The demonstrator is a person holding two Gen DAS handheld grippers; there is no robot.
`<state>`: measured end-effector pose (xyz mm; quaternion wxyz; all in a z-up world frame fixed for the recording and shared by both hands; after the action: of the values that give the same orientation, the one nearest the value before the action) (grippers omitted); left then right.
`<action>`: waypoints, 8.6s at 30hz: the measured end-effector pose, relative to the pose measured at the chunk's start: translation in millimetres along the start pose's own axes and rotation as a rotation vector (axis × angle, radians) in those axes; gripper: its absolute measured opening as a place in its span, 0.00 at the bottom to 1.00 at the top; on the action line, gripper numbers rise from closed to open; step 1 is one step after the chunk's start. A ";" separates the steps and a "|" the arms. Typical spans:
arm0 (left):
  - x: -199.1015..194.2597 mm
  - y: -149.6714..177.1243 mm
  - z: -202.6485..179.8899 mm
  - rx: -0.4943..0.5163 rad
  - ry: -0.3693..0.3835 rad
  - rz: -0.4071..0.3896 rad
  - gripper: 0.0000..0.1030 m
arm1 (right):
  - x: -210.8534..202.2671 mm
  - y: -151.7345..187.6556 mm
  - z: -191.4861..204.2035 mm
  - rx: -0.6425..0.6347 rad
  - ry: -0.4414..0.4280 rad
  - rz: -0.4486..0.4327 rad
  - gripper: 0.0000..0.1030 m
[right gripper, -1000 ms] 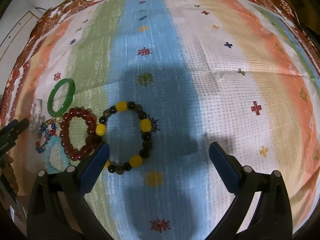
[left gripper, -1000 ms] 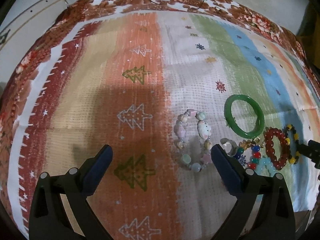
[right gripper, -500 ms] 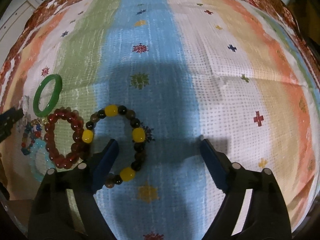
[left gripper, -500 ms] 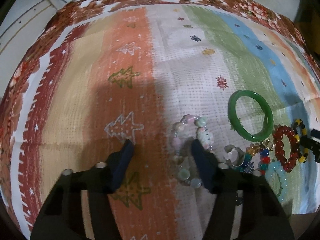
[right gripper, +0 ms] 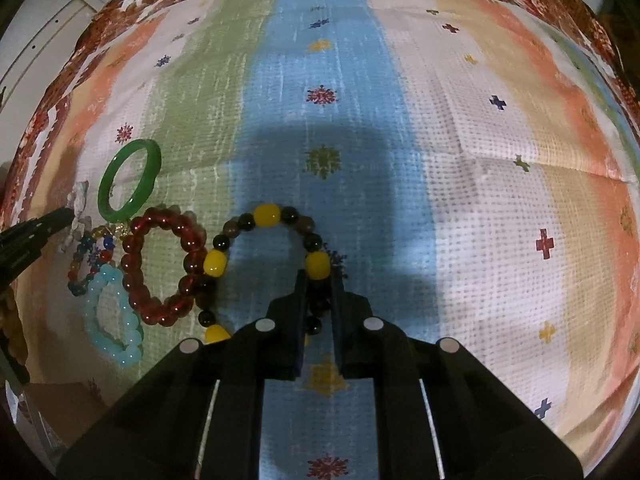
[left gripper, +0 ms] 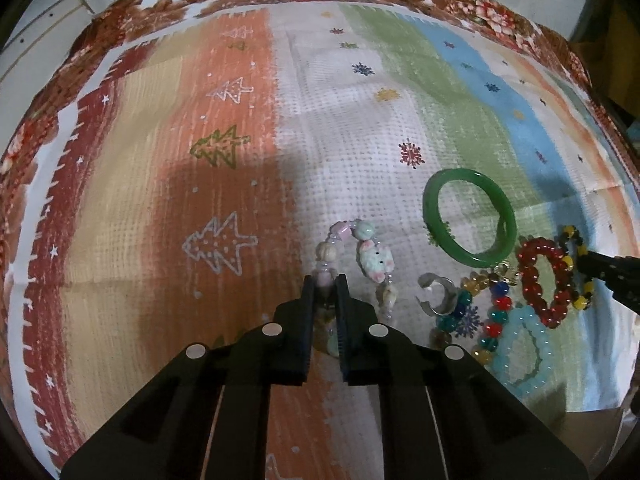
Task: Organize jewelry
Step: 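Carry both held bracelets over the open silver tin box, then open both tools to drop the bracelets into the tin, then move both open tools back toward the remaining bracelets, then close right tool on dark red bead bracelet while left tool grasps multicolour bead bracelet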
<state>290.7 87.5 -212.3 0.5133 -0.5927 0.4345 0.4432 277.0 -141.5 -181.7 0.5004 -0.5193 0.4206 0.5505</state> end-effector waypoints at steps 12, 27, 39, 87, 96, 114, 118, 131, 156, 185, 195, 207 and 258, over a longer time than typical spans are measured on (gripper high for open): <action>-39.0 4.4 -16.9 0.000 0.063 -0.061 0.09 | -36.0 1.6 18.8 -0.027 -0.058 -0.056 0.11; -84.5 18.3 -27.4 0.005 0.088 -0.134 0.09 | -97.9 15.9 54.1 -0.100 -0.128 -0.162 0.11; -120.4 35.4 -48.8 0.035 0.117 -0.193 0.09 | -130.5 34.3 74.5 -0.143 -0.176 -0.213 0.11; -176.1 149.7 -125.0 0.216 0.249 -0.257 0.09 | -178.2 169.0 130.4 -0.342 -0.303 -0.254 0.11; -170.1 142.5 -106.2 0.154 0.215 -0.260 0.49 | -176.4 153.1 111.7 -0.274 -0.242 -0.285 0.60; -144.6 109.9 -71.7 0.097 0.118 -0.218 0.50 | -156.7 116.6 88.8 -0.221 -0.150 -0.266 0.60; -137.9 102.5 -67.7 0.098 0.076 -0.211 0.51 | -149.0 110.7 83.4 -0.203 -0.139 -0.254 0.64; -128.2 87.7 -63.3 0.122 0.001 -0.206 0.63 | -137.5 90.1 70.5 -0.173 -0.123 -0.251 0.78; -104.2 55.3 -48.6 0.095 -0.043 -0.186 0.82 | -110.3 51.5 64.7 -0.153 -0.101 -0.219 0.90; -63.0 30.9 -46.0 0.127 -0.082 -0.110 0.82 | -66.8 22.3 54.6 -0.115 -0.100 -0.117 0.90; -46.7 26.2 -46.9 0.130 -0.066 -0.076 0.82 | -45.3 16.2 52.9 -0.096 -0.104 -0.066 0.90; -24.5 23.2 -50.7 0.136 -0.033 -0.022 0.82 | -18.6 8.3 48.3 -0.066 -0.113 -0.009 0.90; -42.5 26.6 -66.3 0.205 0.041 -0.045 0.09 | -27.6 5.4 79.0 -0.208 -0.078 -0.031 0.15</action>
<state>260.4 21.7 -171.6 0.5719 -0.5558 0.4745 0.3727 258.6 -67.7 -146.1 0.4681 -0.5529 0.3332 0.6034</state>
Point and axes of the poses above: each gripper's, at about its wrist camera, not at the fingertips, and x roughly the way its jaws point, z to its left, y to its underside, the point moved 10 cm from there along x, roughly the way its jaws point, and after that the axes turned 11 degrees about z, right-handed, at the moved point
